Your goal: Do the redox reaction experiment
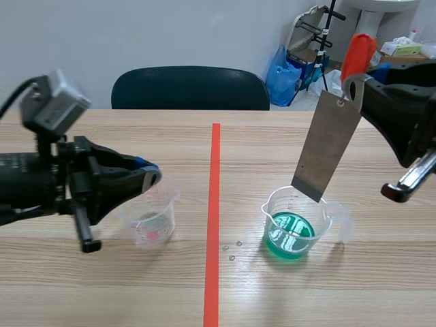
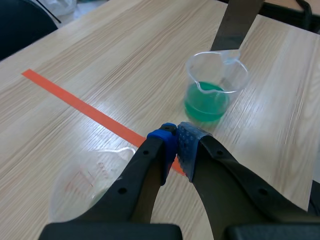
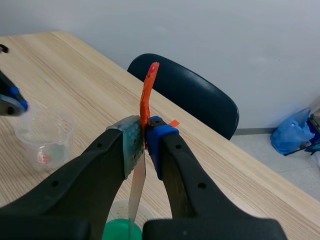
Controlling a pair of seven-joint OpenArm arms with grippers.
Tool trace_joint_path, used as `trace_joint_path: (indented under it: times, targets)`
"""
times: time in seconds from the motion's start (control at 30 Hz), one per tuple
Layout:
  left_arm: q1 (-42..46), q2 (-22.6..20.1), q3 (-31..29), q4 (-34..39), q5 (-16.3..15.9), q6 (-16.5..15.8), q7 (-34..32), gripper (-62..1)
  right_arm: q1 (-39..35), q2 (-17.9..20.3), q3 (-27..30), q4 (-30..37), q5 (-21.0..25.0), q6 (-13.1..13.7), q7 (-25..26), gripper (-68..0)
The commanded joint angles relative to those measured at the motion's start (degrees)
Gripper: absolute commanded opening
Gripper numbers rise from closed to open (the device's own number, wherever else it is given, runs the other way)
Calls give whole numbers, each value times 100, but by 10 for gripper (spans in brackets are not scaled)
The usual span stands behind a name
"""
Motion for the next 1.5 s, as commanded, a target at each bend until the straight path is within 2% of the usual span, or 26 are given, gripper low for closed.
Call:
trace_joint_path:
  times: [0.0,0.13,0.33,0.4,0.53,0.7,0.83,1.47]
  targets:
    - [-229,304,107,-179,-39,-9,50,-584,68,28,11,90,63,-37,103,-656]
    - [-960,885,737,-649,-44,-9,341,-584,68,28,11,90,63,-37,105,-656]
    - [-1700,1659,1370,-1180,-131,2,651,-584,68,28,11,90,63,-37,103,-656]
    - [-1878,1871,1517,-1373,-267,11,684,-584,68,28,11,90,63,-37,103,-656]
    - [-2133,2251,1700,-1720,-275,205,688,-584,68,28,11,90,63,-37,103,-656]
    - [-2330,2625,1825,-2085,-275,201,706,-584,68,28,11,90,63,-37,101,-656]
    - [-2387,2750,1910,-2212,-275,201,708,-584,68,28,11,90,63,-37,98,-656]
    - [-2387,2745,1910,-2216,-219,144,710,-584,68,28,11,90,63,-37,85,-656]
